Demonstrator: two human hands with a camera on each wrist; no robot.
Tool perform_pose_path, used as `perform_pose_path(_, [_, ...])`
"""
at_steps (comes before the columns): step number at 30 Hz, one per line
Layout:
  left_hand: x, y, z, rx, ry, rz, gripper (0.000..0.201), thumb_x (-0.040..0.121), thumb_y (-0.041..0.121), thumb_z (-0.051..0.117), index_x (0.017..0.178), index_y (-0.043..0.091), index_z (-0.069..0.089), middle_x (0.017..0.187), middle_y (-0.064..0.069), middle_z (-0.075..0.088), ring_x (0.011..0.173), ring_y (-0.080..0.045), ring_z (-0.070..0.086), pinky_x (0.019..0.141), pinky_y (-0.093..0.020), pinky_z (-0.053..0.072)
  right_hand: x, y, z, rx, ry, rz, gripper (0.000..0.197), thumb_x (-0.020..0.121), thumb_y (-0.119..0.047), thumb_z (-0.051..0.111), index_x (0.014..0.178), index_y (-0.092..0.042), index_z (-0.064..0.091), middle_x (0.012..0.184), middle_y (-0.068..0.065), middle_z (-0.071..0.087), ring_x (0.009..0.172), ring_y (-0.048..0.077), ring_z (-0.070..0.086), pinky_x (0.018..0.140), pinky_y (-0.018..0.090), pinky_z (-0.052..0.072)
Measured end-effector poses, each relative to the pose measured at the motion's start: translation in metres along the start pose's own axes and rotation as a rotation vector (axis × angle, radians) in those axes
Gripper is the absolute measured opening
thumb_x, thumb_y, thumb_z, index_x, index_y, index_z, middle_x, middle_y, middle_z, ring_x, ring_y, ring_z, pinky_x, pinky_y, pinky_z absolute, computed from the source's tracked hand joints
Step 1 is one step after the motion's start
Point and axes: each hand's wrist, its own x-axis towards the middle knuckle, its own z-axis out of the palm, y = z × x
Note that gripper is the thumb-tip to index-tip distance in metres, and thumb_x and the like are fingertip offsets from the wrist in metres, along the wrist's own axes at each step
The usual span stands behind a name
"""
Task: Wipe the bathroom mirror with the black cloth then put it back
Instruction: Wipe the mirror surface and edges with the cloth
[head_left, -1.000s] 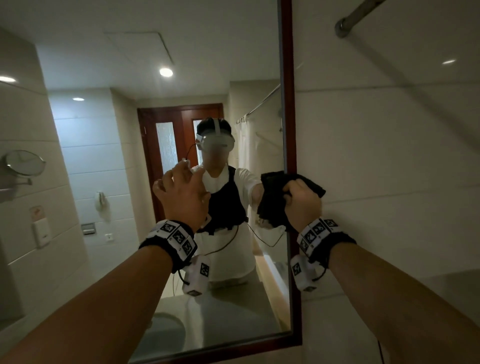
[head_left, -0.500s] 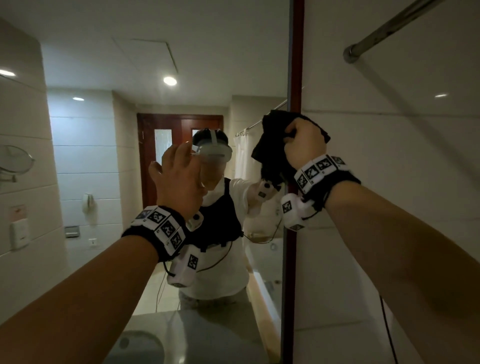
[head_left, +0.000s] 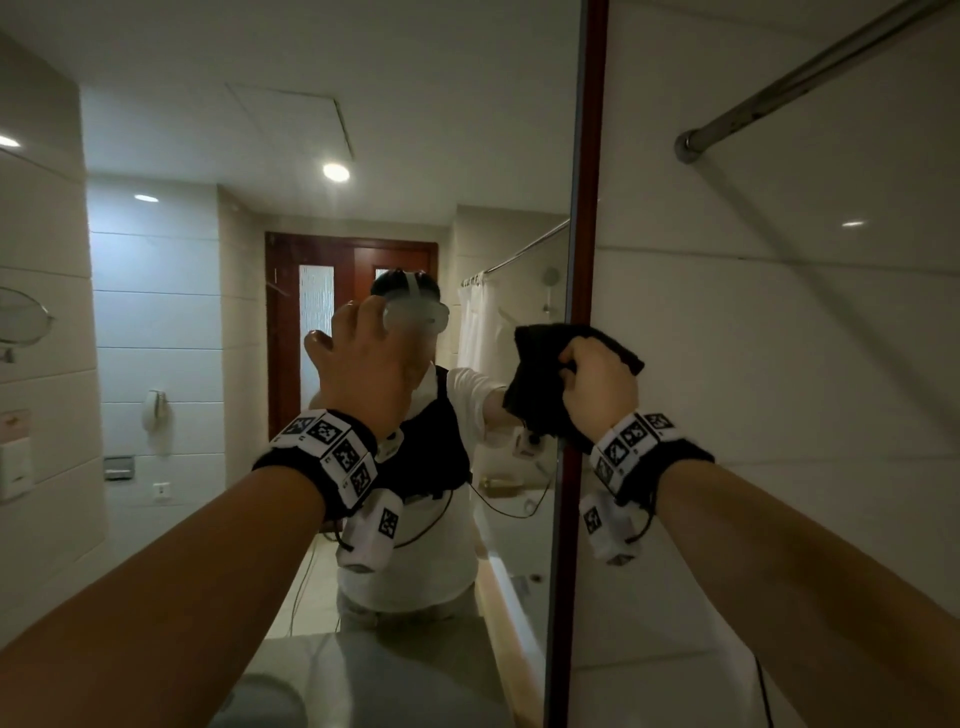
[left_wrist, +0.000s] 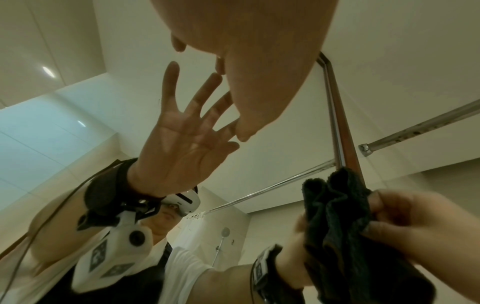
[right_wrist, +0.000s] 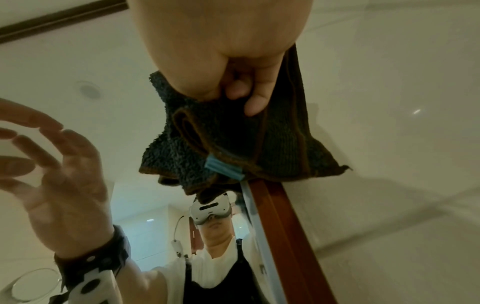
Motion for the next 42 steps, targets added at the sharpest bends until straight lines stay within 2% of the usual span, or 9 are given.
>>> perform_pose_path(3, [0.004,0.002,-0.003,0.015,0.001,-0.014,0.053,0.077,0.027,0.067,0.128,0.029,0.053,0.138,-0.007,0.044,0.125,-0.035,0.038,0.096,-0.061,0.034,-0.006,0.001,0.001,0.004,0.005,-0.013,0.011,0.095,-0.005,0.052,0.099,-0.006,0.062,0.100,0.009,0.062,0.080,0.022,0.059,0.064,0.032,0.048])
perform_pose_path(7, [0.014,0.000,-0.008,0.027,0.015,-0.030,0.053,0.081,0.040,0.040,0.132,0.031,0.052,0.131,-0.007,0.050,0.116,-0.037,0.044,0.095,-0.057,0.034,-0.005,0.002,0.002,0.021,0.040,-0.033,0.011,0.093,-0.002,0.053,0.096,-0.005,0.063,0.098,0.008,0.061,0.080,0.022,0.059,0.064,0.029,0.043])
perform_pose_path(11, [0.027,-0.001,-0.007,0.025,0.053,-0.035,0.042,0.080,0.038,0.055,0.121,0.029,0.059,0.122,-0.007,0.053,0.110,-0.036,0.046,0.094,-0.055,0.033,0.004,0.001,0.001,0.053,0.094,-0.037,0.013,0.092,-0.002,0.055,0.099,-0.005,0.065,0.102,0.010,0.062,0.085,0.025,0.061,0.070,0.035,0.050])
perform_pose_path(16, [0.037,0.001,-0.002,-0.033,0.107,-0.022,0.042,0.073,0.033,0.064,0.114,0.025,0.062,0.130,-0.008,0.048,0.119,-0.036,0.041,0.095,-0.057,0.032,0.049,-0.008,-0.015,0.066,0.169,-0.037,0.013,0.093,-0.004,0.056,0.102,-0.005,0.066,0.107,0.013,0.064,0.091,0.028,0.062,0.075,0.038,0.052])
perform_pose_path(21, [0.042,-0.002,0.001,-0.033,0.136,-0.011,0.044,0.068,0.034,0.071,0.111,0.026,0.062,0.130,-0.008,0.047,0.116,-0.037,0.041,0.094,-0.057,0.033,0.101,-0.022,-0.036,0.082,0.223,-0.032,0.018,0.093,-0.004,0.055,0.107,-0.003,0.066,0.115,0.016,0.063,0.099,0.030,0.061,0.080,0.035,0.049])
perform_pose_path(25, [0.044,-0.006,0.005,-0.038,0.171,-0.004,0.043,0.066,0.034,0.074,0.107,0.027,0.063,0.128,-0.007,0.049,0.113,-0.035,0.039,0.092,-0.057,0.035,0.143,-0.035,-0.054,0.078,0.254,-0.006,0.021,0.094,-0.005,0.054,0.112,-0.003,0.066,0.120,0.016,0.063,0.106,0.029,0.060,0.078,0.026,0.040])
perform_pose_path(29, [0.044,-0.006,0.007,-0.021,0.170,-0.010,0.046,0.066,0.035,0.073,0.110,0.030,0.062,0.129,-0.005,0.048,0.113,-0.033,0.036,0.093,-0.056,0.035,0.163,-0.040,-0.063,0.095,0.272,0.030,0.022,0.094,-0.004,0.055,0.113,-0.002,0.067,0.122,0.016,0.064,0.110,0.029,0.059,0.084,0.028,0.043])
perform_pose_path(38, [0.048,-0.005,0.003,0.008,0.163,-0.017,0.059,0.064,0.037,0.075,0.120,0.033,0.057,0.126,-0.003,0.049,0.110,-0.031,0.036,0.092,-0.055,0.036,0.142,-0.027,-0.057,0.037,0.202,-0.091,0.021,0.094,-0.005,0.055,0.112,-0.002,0.067,0.117,0.019,0.064,0.103,0.032,0.061,0.084,0.033,0.047])
perform_pose_path(42, [0.054,-0.009,0.001,0.051,0.131,-0.017,0.068,0.058,0.041,0.080,0.121,0.035,0.055,0.124,-0.001,0.049,0.110,-0.031,0.042,0.092,-0.054,0.037,0.166,-0.038,-0.071,0.095,0.232,-0.066,0.020,0.092,-0.004,0.058,0.109,-0.002,0.068,0.119,0.018,0.065,0.109,0.032,0.060,0.086,0.029,0.044])
